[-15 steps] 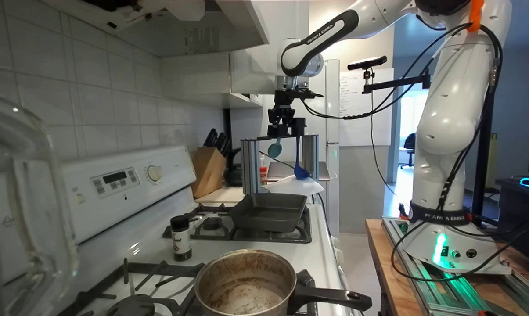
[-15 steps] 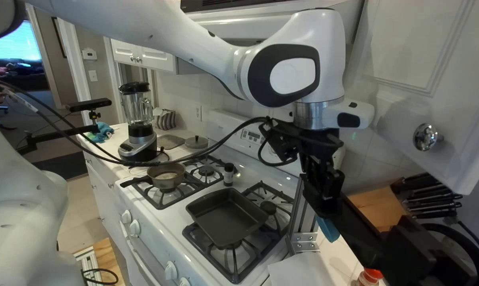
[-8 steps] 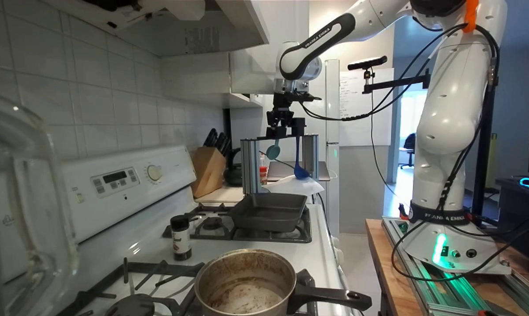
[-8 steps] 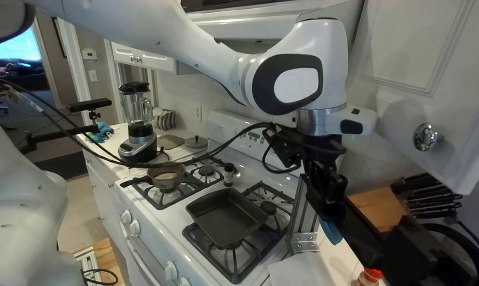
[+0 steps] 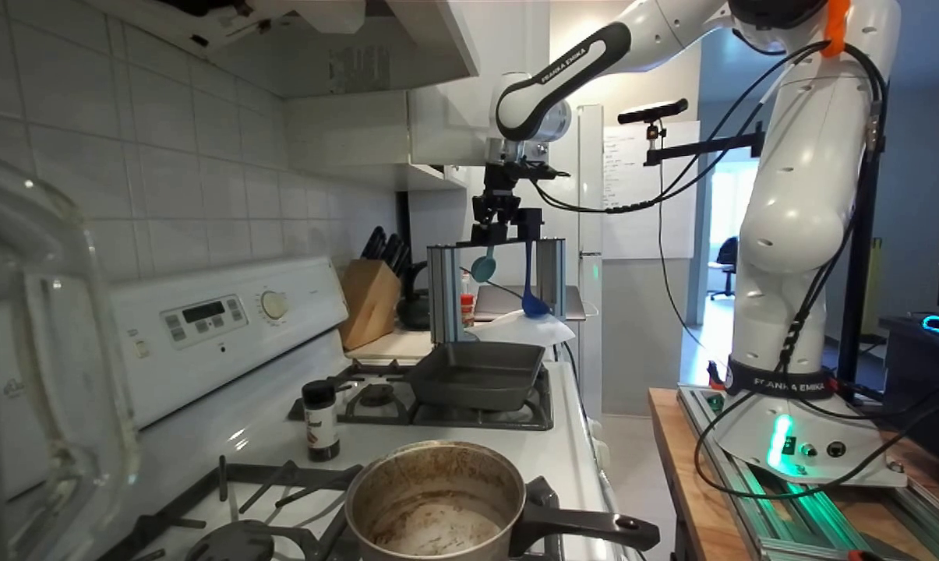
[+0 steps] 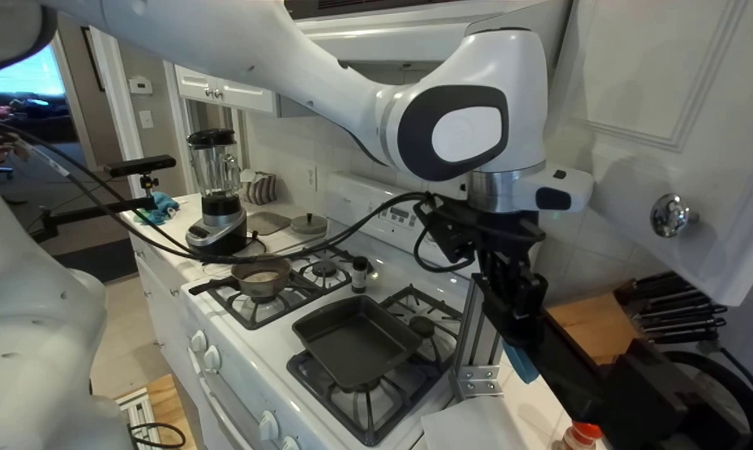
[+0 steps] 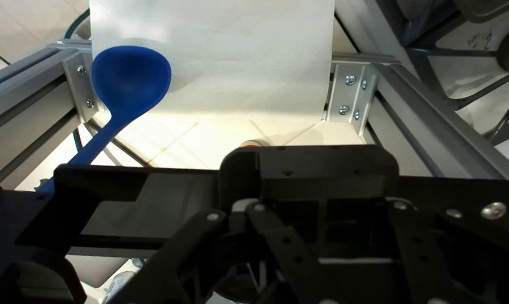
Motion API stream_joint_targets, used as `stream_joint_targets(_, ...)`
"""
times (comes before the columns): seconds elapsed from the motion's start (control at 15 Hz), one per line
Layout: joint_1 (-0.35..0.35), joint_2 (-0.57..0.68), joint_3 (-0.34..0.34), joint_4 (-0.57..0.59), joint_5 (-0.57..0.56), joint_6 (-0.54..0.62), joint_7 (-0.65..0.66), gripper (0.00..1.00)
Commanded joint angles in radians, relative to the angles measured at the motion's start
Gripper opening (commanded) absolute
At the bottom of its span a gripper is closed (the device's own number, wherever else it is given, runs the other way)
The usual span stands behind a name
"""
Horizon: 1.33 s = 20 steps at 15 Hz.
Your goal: Pick the serving spoon from the rack and use it to open the cabinet door then place it back on the rack
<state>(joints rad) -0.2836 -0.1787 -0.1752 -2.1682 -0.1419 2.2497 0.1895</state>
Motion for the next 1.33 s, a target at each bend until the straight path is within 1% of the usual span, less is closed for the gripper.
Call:
stream_joint_targets(0.0,0.013,0.029,-0.015,0.022,0.012,0.025,0.008,0.22)
stream_joint_targets(0.13,0.013,0.028,-0.015,0.02,0.014,0.032,0.007,0.22)
stream_joint_targets(0.2,0.013,0.027,-0.014,0.019,0.012,0.036,0.011,0.41)
stream_joint_targets(0.27,0.013,0.026,-0.014,0.016,0.01,0.046,0.013,0.72)
stream_joint_targets(0.33,0.013,0.025,-0.013,0.015,0.009,0.055,0.013,0.73)
stream_joint_targets(0.6,0.016,0.018,-0.008,0.0,-0.01,0.099,0.027,0.98)
stream_joint_targets(0.67,0.016,0.018,-0.007,-0.002,-0.015,0.109,0.03,1.0)
stream_joint_targets(1.07,0.015,0.006,-0.004,-0.013,-0.025,0.159,0.037,1.0)
stream_joint_targets(1.27,0.014,-0.034,0.009,-0.023,-0.051,0.121,0.068,1.0)
